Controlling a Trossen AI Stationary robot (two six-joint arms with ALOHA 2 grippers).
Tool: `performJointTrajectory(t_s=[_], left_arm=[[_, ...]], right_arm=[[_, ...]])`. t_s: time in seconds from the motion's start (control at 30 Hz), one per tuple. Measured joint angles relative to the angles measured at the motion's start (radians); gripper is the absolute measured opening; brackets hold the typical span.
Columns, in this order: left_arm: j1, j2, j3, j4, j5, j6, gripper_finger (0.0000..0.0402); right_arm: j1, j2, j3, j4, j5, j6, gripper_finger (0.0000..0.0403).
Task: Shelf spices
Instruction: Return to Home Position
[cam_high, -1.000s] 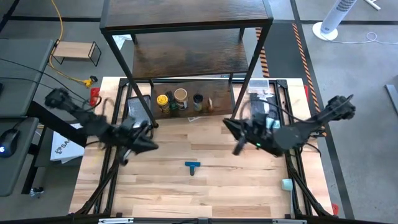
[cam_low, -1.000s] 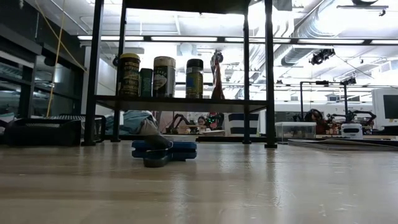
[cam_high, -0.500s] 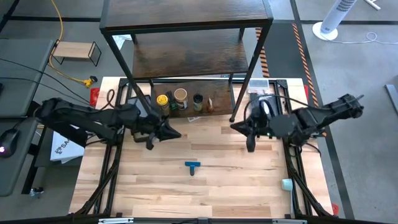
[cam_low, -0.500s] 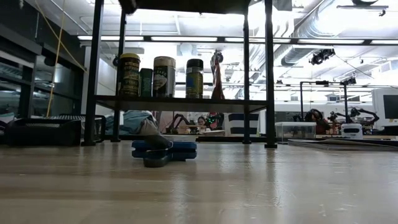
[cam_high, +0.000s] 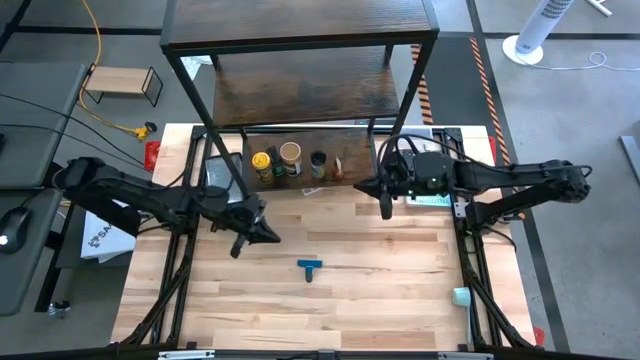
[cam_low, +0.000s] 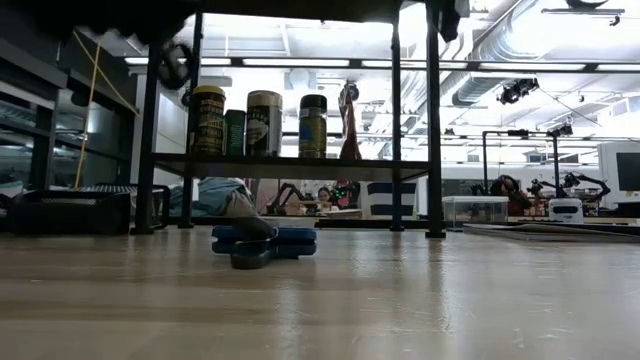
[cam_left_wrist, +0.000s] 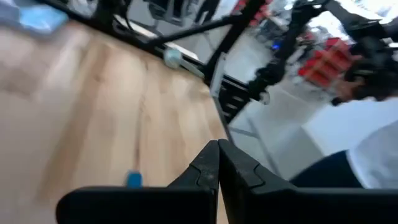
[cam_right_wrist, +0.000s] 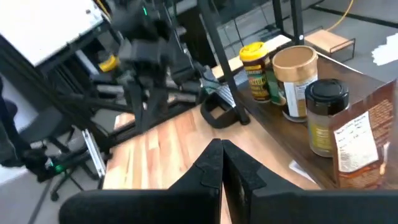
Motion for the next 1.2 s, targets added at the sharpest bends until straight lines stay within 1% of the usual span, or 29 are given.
performJointTrajectory(t_s=[0.07,0.2,0.27,0.33,0.43,0.5,0.57,0.67,0.77,0.87,0.97,1.03,1.07,1.1,1.2], left_arm=[[0.0,-0.036,-0.095,0.084,0.027,-0.031,0.0],[-0.002,-0.141,-0.299,0.275,0.04,-0.086,0.0],[-0.002,-0.198,-0.387,0.336,0.04,-0.119,0.0],[-0.002,-0.252,-0.454,0.347,0.041,-0.133,0.0],[-0.003,-0.32,-0.455,0.196,0.054,-0.07,0.0],[-0.003,-0.341,-0.456,0.076,0.053,-0.024,0.0],[-0.003,-0.355,-0.458,-0.014,0.049,-0.023,0.0],[-0.003,-0.359,-0.457,-0.028,0.051,-0.099,0.0],[-0.003,-0.358,-0.457,-0.032,0.049,-0.173,0.0],[-0.003,-0.357,-0.457,-0.036,0.05,-0.175,0.0],[-0.003,-0.356,-0.457,-0.039,0.027,-0.175,0.0],[-0.003,-0.356,-0.457,-0.038,0.012,-0.175,0.0001],[-0.003,-0.356,-0.457,-0.039,0.011,-0.175,0.0001],[-0.003,-0.356,-0.457,-0.038,0.011,-0.175,0.0001],[-0.003,-0.356,-0.457,-0.039,0.011,-0.175,0.0001]], right_arm=[[-0.013,0.0,-0.028,0.037,0.003,0.013,0.0],[-0.024,0.0,-0.042,0.048,0.088,0.037,0.0],[-0.024,0.0,-0.042,0.064,0.126,0.038,0.0],[-0.024,0.0,-0.042,0.086,0.145,0.034,0.0],[-0.023,0.0,-0.042,0.093,0.171,0.038,0.0],[-0.018,0.0,-0.042,0.085,0.178,0.058,0.0],[-0.007,0.0,-0.042,0.085,0.179,0.084,0.0],[0.019,-0.006,-0.042,0.082,0.174,0.113,0.0],[0.055,-0.02,-0.042,0.08,0.192,0.111,0.0],[0.085,-0.033,-0.042,0.065,0.213,0.093,0.0],[0.115,-0.042,-0.049,0.039,0.241,0.07,0.0],[0.122,-0.061,-0.092,0.057,0.242,0.055,0.0],[0.118,-0.076,-0.132,0.09,0.229,0.055,0.0],[0.106,-0.094,-0.178,0.135,0.192,0.055,0.0],[0.068,-0.165,-0.368,0.383,0.075,0.06,0.0]])
